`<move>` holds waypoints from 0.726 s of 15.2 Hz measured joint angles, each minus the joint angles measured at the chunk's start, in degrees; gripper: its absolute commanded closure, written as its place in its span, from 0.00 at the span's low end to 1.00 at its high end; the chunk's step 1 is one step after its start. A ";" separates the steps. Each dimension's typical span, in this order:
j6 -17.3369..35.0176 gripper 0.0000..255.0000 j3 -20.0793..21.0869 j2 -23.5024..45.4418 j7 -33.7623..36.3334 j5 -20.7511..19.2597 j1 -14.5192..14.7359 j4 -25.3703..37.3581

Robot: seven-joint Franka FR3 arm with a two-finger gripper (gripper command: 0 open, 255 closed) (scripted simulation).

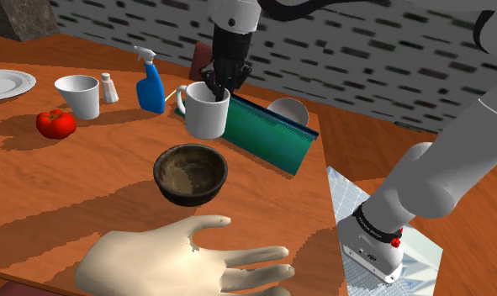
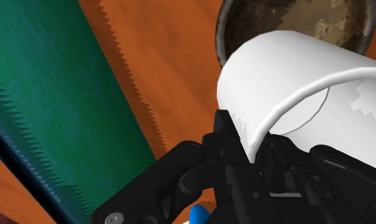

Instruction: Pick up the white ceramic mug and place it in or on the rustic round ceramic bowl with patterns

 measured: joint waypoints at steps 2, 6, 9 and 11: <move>-0.71 1.00 1.64 1.56 3.08 -0.69 1.24 2.10; -0.99 1.00 3.74 3.72 7.30 -1.79 3.03 4.16; 1.13 1.00 3.90 3.84 7.73 -1.87 3.17 2.11; 2.45 1.00 3.97 3.84 7.94 -1.89 3.25 0.79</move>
